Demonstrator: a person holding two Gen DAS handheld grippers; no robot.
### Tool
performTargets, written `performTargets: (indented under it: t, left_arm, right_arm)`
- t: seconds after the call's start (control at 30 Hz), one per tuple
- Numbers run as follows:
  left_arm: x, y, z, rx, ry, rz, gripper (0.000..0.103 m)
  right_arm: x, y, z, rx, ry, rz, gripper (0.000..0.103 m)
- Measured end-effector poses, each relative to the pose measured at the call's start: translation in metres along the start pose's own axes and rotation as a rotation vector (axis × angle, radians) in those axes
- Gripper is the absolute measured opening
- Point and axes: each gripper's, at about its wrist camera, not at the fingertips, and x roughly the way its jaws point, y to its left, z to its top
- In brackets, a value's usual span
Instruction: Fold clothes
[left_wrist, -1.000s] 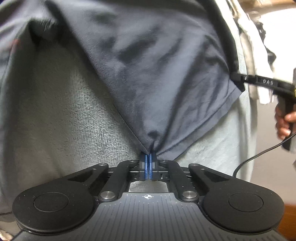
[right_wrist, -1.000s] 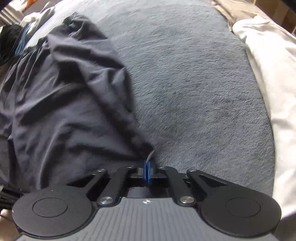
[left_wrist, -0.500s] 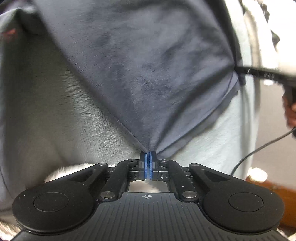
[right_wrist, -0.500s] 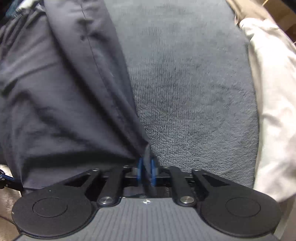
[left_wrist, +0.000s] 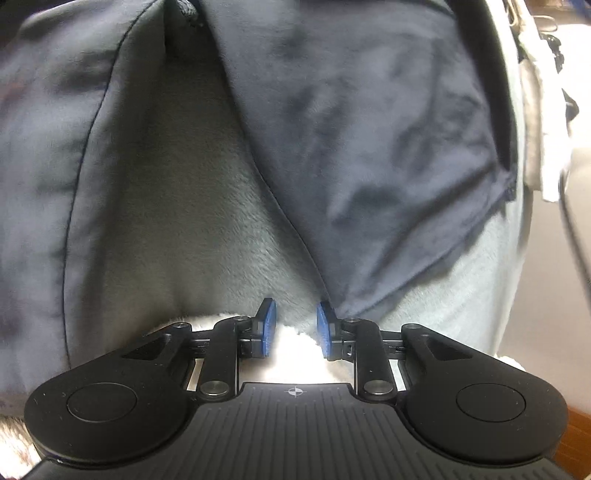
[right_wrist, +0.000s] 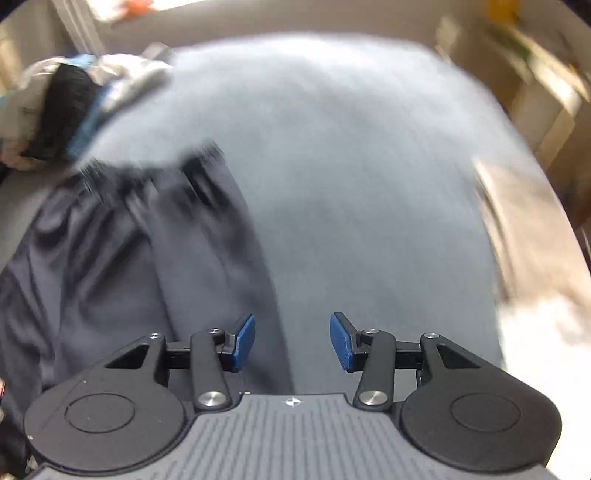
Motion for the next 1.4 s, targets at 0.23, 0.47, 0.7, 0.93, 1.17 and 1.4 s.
performTargets:
  t: [0.23, 0.47, 0.7, 0.93, 1.17, 1.4]
  left_arm:
    - [0.003, 0.017, 0.005, -0.094, -0.003, -0.039, 0.023]
    - [0.0, 0.026, 0.006, -0.147, -0.019, -0.044, 0.023]
    - [-0.002, 0.035, 0.009, -0.176, -0.029, -0.054, 0.023]
    - [-0.006, 0.042, 0.011, -0.175, -0.033, -0.063, 0.023]
    - [-0.011, 0.052, 0.013, -0.168, -0.032, -0.091, 0.023]
    - [-0.017, 0.065, 0.016, -0.162, -0.032, -0.124, 0.023]
  right_arm:
    - [0.099, 0.094, 0.089, -0.291, -0.057, 0.011, 0.042]
    - [0.137, 0.084, 0.145, 0.074, 0.049, 0.109, 0.041]
    - [0.182, 0.058, 0.174, 0.506, 0.261, 0.136, 0.042]
    - [0.209, 0.063, 0.177, 0.569, 0.348, 0.016, 0.019]
    - [0.204, 0.066, 0.176, 0.554, 0.295, -0.03, 0.006]
    - [0.19, 0.067, 0.182, 0.575, 0.151, -0.055, 0.006]
